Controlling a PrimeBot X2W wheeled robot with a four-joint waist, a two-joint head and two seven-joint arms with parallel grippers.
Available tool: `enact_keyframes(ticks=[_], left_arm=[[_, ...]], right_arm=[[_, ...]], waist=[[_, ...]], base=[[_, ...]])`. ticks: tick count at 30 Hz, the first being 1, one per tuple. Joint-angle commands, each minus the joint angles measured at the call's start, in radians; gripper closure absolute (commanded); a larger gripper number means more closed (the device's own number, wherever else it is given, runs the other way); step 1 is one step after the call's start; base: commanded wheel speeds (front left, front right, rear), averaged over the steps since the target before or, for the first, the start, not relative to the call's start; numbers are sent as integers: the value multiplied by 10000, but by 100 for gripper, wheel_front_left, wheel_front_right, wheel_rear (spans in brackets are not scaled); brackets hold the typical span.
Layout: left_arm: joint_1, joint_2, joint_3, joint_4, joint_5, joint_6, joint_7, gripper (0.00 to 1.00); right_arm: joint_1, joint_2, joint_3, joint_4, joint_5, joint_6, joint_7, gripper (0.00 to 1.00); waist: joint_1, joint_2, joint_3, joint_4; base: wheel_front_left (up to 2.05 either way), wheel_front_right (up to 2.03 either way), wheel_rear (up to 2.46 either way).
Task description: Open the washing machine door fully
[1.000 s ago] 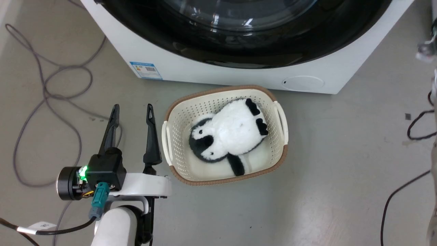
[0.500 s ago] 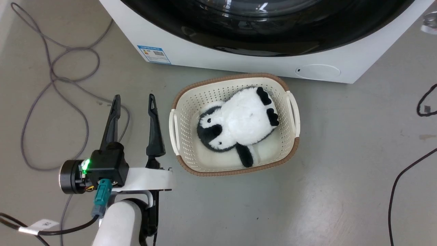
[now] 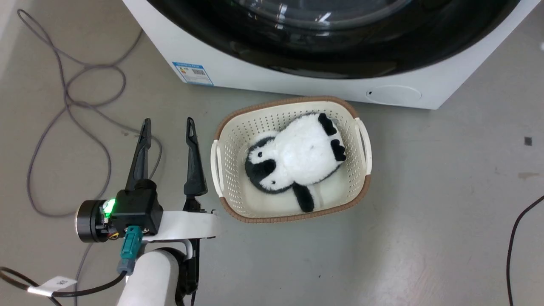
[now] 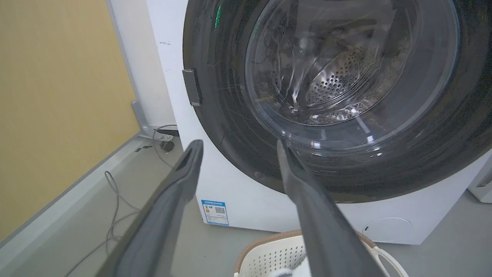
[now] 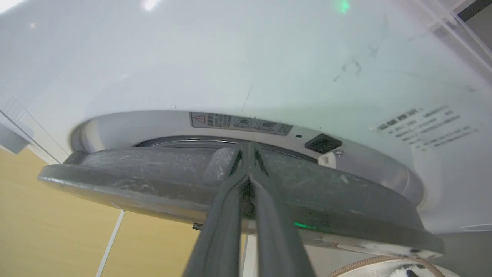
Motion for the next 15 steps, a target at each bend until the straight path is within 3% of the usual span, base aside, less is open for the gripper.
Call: enact_keyframes(ticks=[1,15], left_arm=[[-73,10,-24,29,-31,65,-103,0],[398,10,211,237,167,-190,-139,0]], right_arm=[[19,437,376,-94,373,82,345,100],[1442,506,1098,-516,806,83,938,100]], waist=[[-1,0,-78,-24],[-1,0,-919,-303]], base=[[0,0,0],[0,0,0]])
